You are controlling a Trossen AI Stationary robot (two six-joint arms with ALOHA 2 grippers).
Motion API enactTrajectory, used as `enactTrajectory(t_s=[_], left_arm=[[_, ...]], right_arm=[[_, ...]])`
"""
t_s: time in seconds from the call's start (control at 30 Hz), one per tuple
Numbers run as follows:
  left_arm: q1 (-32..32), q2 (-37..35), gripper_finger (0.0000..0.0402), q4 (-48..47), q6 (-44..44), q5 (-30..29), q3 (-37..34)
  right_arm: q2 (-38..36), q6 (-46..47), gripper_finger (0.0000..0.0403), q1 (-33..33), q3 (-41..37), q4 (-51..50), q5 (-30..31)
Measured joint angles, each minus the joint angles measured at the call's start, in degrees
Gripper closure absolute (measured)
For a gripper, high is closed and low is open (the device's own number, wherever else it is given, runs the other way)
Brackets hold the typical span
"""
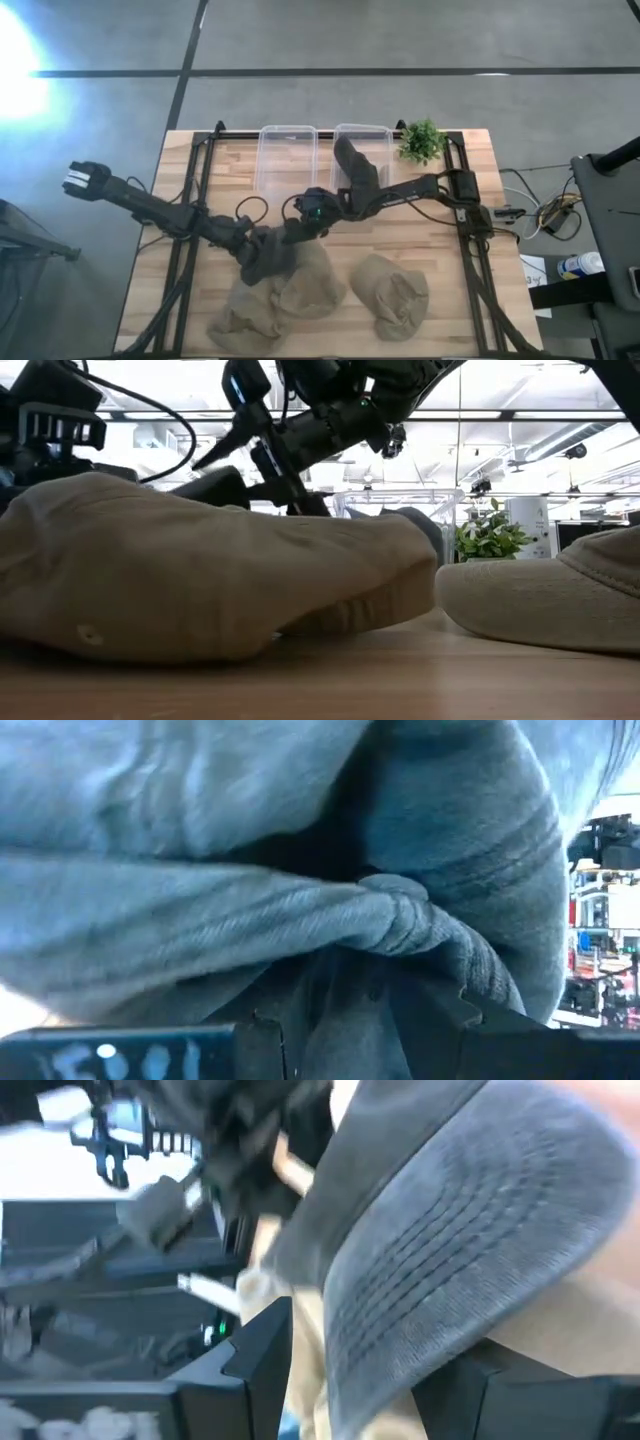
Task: Pick & Place hat
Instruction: Put the black cap into the right transparent bin
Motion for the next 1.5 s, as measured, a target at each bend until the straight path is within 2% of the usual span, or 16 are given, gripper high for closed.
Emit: enactTrajectory(t_s=[0.13, 0.27, 0.4, 0.6, 0.7, 0.8, 0.93, 1.07, 1.17, 1.27, 1.4, 1.5], left_arm=[[0.0, 1.5, 0.0275, 5.9, -0.1, -0.4, 0.0], [0.0, 1.1, 0.0275, 11.1, 0.4, -2.5, 0.3], [0.0, -0.3, 0.0275, 10.7, 2.6, -3.5, 2.9], [0.0, -3.2, 0.0275, 10.9, 4.7, -3.5, 7.4], [0.1, -5.0, 0.0275, 11.0, 7.7, -4.1, 9.8], [0.2, -6.9, 0.0275, 11.0, 13.1, -5.5, 12.0], [0.2, -8.7, 0.0275, 11.0, 20.6, -7.6, 14.3], [0.2, -9.8, 0.0275, 11.0, 24.8, -10.5, 15.1], [0.2, -9.9, 0.0275, 10.7, 25.9, -12.7, 15.2], [0.2, -9.5, 0.0275, 9.7, 25.9, -13.9, 15.2], [0.2, -9.0, 0.0275, 7.9, 25.4, -14.1, 15.2], [0.2, -8.6, 0.0275, 6.9, 24.0, -14.1, 15.2]], right_arm=[[-0.3, -2.8, 0.0255, -0.2, 0.0, -4.3, -0.2], [-1.8, -6.4, 0.0315, 0.3, 0.0, -8.6, -0.7], [-3.4, -9.0, 0.0382, 0.1, 0.0, -8.8, -0.6], [-9.6, -16.9, 0.0388, -0.3, 0.0, -10.3, 0.4], [-15.1, -22.4, 0.0388, -0.6, 0.0, -14.2, 5.3], [-21.5, -27.5, 0.0389, -0.7, 0.0, -19.9, 15.4], [-29.6, -30.1, 0.0389, -0.7, 0.0, -31.2, 38.7], [-36.0, -28.4, 0.0389, -1.1, 0.0, -41.2, 60.3], [-38.6, -27.7, 0.0389, -1.9, 0.0, -48.0, 68.9], [-39.1, -27.7, 0.0389, -4.0, 0.0, -53.4, 67.3], [-36.9, -24.9, 0.0389, -7.9, 0.0, -60.7, 54.5], [-33.5, -22.6, 0.0389, -8.9, 0.0, -67.2, 50.3]])
